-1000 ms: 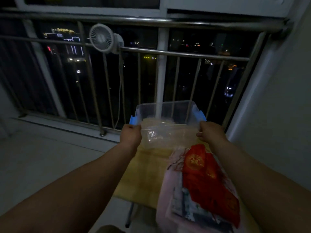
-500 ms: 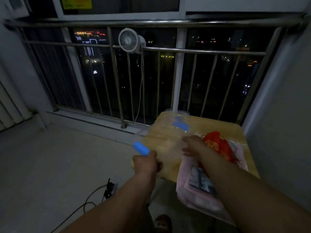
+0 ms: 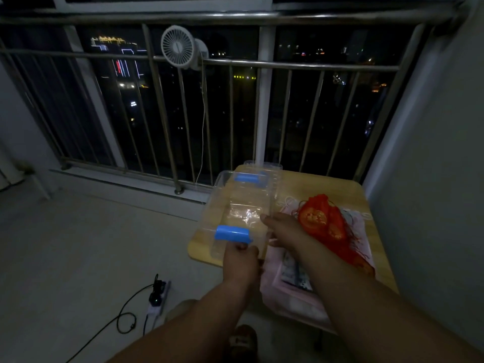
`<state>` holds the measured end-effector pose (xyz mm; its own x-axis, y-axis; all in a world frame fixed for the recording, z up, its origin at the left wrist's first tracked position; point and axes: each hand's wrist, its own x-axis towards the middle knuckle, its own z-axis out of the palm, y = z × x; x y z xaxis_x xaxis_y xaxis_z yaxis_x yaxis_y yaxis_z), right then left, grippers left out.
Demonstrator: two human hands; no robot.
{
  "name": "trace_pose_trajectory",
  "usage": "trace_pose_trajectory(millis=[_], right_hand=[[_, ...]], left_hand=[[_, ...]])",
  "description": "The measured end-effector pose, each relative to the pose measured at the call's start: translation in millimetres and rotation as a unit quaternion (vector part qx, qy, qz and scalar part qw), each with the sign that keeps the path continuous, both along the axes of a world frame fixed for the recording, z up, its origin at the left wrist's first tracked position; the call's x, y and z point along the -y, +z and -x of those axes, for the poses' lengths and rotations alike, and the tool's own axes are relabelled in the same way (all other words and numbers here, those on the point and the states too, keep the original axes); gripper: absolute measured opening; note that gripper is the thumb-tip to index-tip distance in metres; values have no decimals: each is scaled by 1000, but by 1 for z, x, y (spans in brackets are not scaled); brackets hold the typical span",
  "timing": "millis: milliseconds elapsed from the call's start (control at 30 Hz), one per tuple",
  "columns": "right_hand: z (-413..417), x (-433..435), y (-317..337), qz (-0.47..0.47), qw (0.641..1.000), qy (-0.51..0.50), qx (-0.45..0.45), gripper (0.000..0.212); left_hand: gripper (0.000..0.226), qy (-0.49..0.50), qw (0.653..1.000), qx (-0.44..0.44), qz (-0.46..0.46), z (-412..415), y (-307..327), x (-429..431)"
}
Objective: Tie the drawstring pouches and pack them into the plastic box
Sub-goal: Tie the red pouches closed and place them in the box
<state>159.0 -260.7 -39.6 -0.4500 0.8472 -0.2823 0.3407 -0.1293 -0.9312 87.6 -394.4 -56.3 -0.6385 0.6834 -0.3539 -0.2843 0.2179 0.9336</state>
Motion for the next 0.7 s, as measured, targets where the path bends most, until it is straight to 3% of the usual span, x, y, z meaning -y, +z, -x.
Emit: trace_pose_trajectory(millis=[200, 300, 467, 700], right_hand=[[-3, -1, 2, -18, 999, -38, -16, 29], [-21, -7, 2, 2, 999, -52, -4, 32], [-63, -2, 13, -19, 996, -84, -1, 30], [-141, -13, -9, -93, 972, -210, 47, 22]], left_hand=[[31, -20, 999, -21, 15, 6, -8, -8], [8, -37, 998, -23, 41, -5, -8, -8], [12, -163, 984, -50, 45, -28, 1, -22], [19, -288, 922, -254, 53, -49, 6, -57]])
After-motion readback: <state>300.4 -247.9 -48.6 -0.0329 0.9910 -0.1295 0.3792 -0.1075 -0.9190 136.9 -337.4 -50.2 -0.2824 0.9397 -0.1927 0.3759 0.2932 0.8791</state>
